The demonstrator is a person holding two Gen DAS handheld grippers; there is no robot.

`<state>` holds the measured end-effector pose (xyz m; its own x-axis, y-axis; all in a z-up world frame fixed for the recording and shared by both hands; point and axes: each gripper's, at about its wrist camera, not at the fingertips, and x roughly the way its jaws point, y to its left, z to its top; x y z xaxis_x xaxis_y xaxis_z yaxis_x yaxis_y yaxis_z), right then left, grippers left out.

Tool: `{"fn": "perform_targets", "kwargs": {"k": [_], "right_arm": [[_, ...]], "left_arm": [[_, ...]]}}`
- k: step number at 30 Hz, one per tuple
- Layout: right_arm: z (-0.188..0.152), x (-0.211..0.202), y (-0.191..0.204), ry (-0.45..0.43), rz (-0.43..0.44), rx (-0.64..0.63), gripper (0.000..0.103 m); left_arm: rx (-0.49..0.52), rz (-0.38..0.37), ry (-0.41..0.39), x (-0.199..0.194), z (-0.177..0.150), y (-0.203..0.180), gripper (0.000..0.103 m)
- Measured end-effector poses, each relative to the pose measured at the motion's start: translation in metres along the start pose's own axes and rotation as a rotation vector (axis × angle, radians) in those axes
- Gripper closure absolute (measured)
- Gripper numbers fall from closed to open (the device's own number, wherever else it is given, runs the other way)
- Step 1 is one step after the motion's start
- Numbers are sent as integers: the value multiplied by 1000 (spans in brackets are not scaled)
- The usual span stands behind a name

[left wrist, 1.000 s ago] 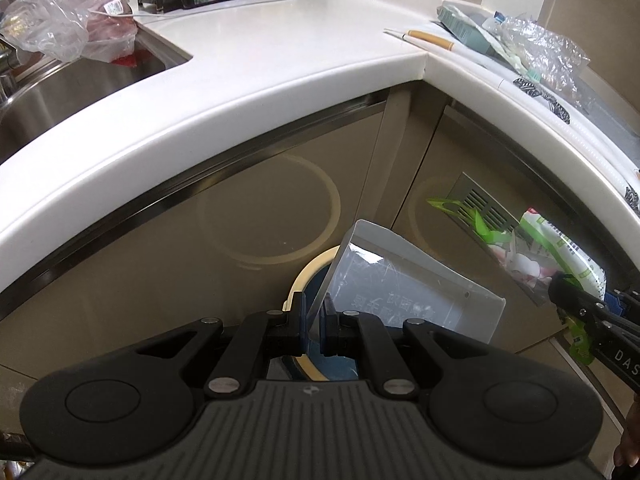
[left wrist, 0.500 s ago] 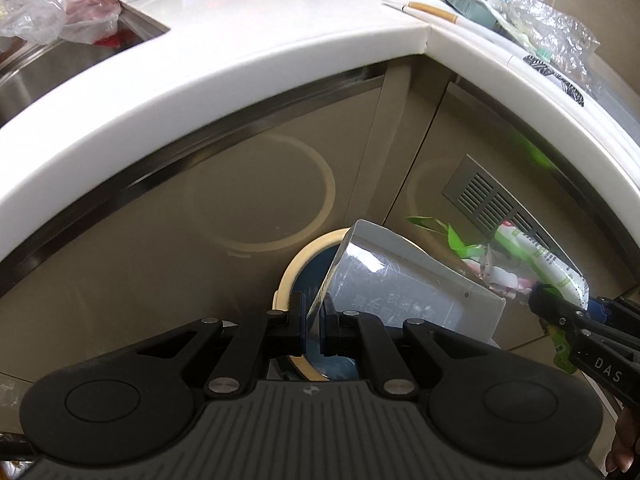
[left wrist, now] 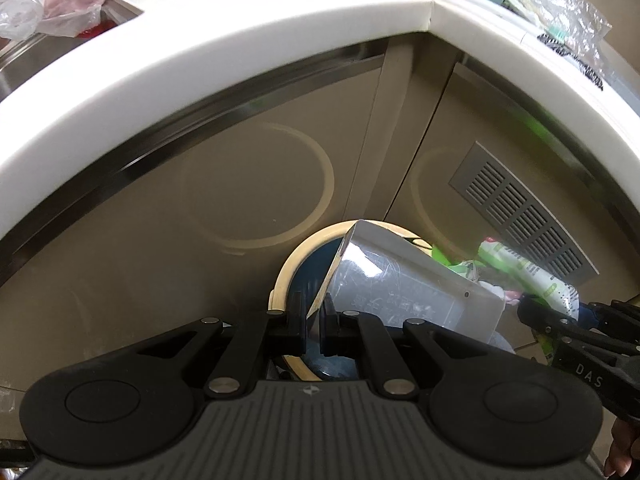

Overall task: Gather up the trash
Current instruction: 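Lower both items into the bin and open both grippers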

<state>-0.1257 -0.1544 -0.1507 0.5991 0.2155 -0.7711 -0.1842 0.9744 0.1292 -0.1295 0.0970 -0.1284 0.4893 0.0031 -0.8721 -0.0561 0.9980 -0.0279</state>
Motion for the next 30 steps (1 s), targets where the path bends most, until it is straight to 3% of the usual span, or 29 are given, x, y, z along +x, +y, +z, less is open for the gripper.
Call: {"fn": "perform_targets", "kwargs": {"k": [7, 30], "right_arm": [[-3, 33, -3, 87, 8, 20, 69], [-1, 109, -6, 221, -30, 32, 69]], "left_arm": [[37, 26, 38, 35, 2, -10, 97], [71, 59, 195, 121, 0, -28, 97]]}}
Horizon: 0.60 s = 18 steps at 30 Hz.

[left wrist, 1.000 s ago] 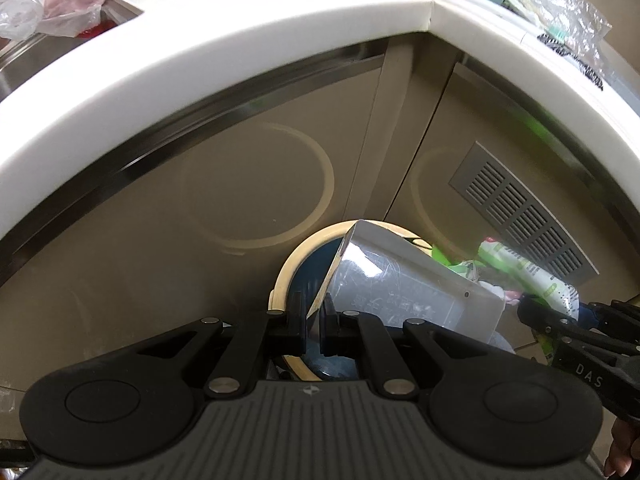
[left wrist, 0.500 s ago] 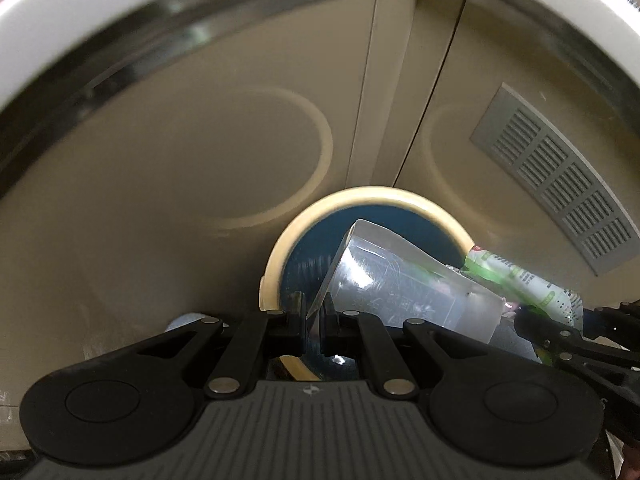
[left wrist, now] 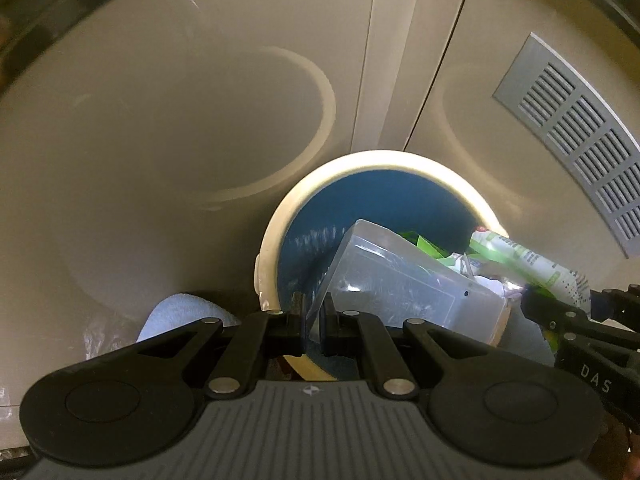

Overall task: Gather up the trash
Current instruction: 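Lower both items into the bin and open both grippers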

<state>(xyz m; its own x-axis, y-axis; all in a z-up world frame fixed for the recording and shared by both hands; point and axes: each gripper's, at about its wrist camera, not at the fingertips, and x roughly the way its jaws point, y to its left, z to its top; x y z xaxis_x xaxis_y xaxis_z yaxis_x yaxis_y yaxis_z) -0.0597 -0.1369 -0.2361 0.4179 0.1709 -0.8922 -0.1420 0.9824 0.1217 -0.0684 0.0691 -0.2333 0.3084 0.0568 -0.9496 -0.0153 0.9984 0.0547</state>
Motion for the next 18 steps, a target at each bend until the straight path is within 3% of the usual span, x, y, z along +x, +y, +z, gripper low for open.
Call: {"fn": "perform_targets", "kwargs": {"k": [18], "right_arm": [[18, 41, 1, 64, -7, -24, 69]], "left_arm": [[18, 27, 35, 24, 13, -12, 97]]}}
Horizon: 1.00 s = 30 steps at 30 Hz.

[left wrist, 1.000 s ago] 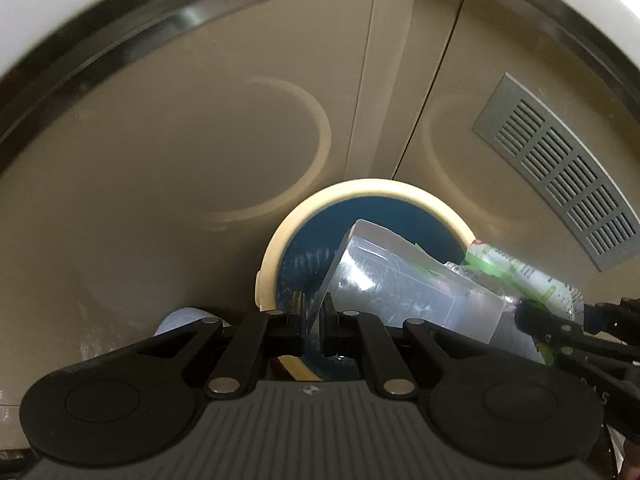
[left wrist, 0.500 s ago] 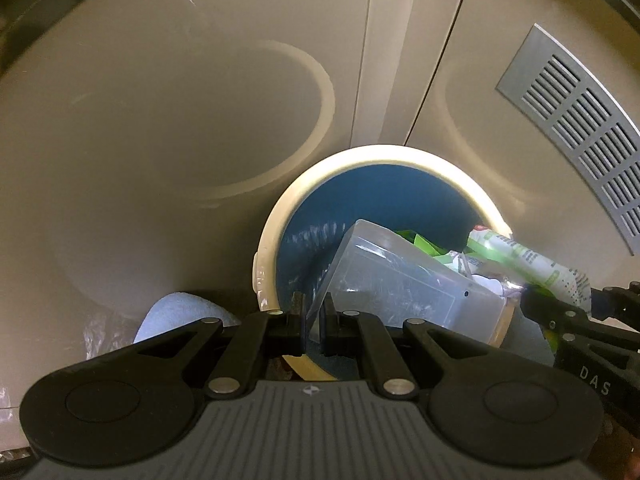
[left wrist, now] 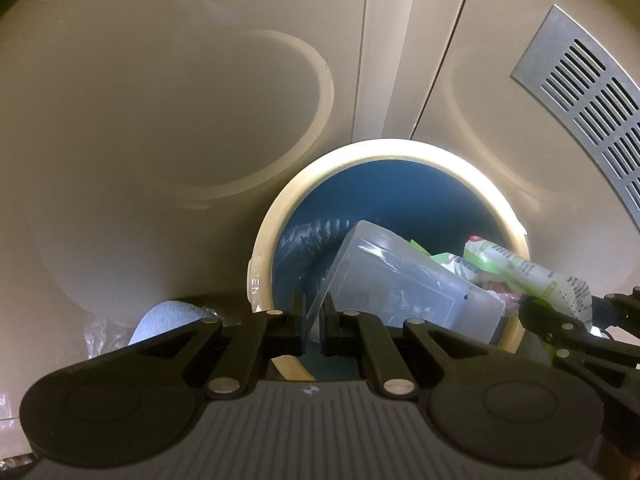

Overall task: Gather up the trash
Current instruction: 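Lower both items into the bin and open both grippers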

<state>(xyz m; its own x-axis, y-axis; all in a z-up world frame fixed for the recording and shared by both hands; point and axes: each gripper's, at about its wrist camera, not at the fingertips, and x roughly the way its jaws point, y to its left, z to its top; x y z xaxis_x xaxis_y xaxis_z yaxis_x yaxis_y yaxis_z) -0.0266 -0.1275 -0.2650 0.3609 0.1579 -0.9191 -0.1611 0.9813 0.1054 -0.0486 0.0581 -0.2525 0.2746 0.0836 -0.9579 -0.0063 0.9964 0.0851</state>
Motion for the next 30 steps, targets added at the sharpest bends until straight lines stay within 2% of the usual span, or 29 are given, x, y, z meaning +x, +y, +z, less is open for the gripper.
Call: {"fn": "perform_targets", "kwargs": {"k": [12, 19, 20, 21, 22, 23, 24, 25, 27, 30], "right_arm": [[-1, 6, 8, 38, -12, -24, 69], [0, 10, 5, 44, -24, -9, 56], [0, 10, 4, 40, -29, -6, 56], [0, 10, 4, 37, -31, -1, 52], [0, 9, 3, 35, -34, 3, 46], [1, 8, 3, 33, -38, 6, 43], [1, 6, 2, 28, -41, 8, 39], [2, 4, 1, 21, -41, 12, 33], [2, 0, -1, 13, -35, 18, 27], [3, -6, -2, 10, -25, 20, 26]], "left_arm": [[14, 30, 42, 5, 3, -9, 96], [14, 31, 55, 3, 3, -14, 95], [17, 25, 59, 2, 4, -15, 88], [19, 16, 63, 1, 4, -15, 63], [17, 10, 62, -1, 5, -15, 44], [11, 7, 51, -5, 5, -15, 11], [4, 7, 22, -9, 3, -13, 0], [4, 11, -9, -16, 2, -13, 0], [36, 22, -24, -24, 2, -17, 0], [47, 33, -36, -37, 0, -19, 0]]}}
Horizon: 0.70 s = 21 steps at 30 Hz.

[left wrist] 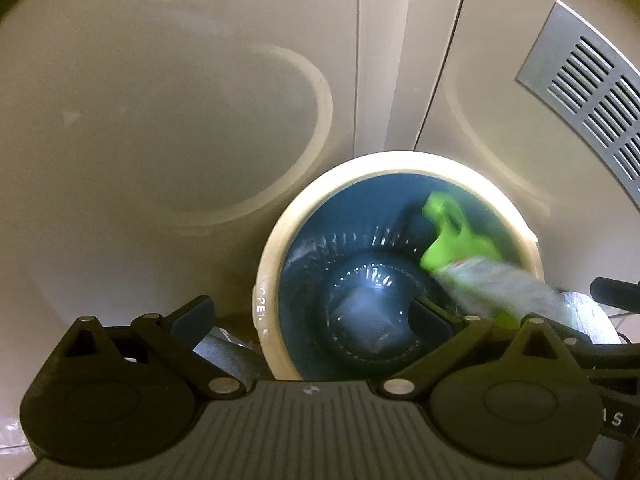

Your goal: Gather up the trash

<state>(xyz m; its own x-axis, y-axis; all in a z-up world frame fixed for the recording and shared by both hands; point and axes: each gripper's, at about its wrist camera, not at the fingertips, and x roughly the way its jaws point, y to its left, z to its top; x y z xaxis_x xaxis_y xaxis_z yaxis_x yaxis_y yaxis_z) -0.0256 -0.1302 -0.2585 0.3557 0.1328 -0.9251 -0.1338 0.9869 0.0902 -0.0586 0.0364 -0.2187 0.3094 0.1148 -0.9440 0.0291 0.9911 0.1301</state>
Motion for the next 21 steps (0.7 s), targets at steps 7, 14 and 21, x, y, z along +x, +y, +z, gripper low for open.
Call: {"fn": "perform_targets", "kwargs": {"k": [7, 14, 21], "right_arm": [[-6, -37, -1, -68, 41, -27, 21], [-31, -83, 8, -138, 39, -106, 13], [-53, -104, 19, -170, 66, -160, 11]], "left_arm": [[-13, -11, -25, -34, -8, 13, 0], [-37, 31, -65, -79, -39, 27, 0], [-25, 52, -68, -100, -59, 20, 0]]}}
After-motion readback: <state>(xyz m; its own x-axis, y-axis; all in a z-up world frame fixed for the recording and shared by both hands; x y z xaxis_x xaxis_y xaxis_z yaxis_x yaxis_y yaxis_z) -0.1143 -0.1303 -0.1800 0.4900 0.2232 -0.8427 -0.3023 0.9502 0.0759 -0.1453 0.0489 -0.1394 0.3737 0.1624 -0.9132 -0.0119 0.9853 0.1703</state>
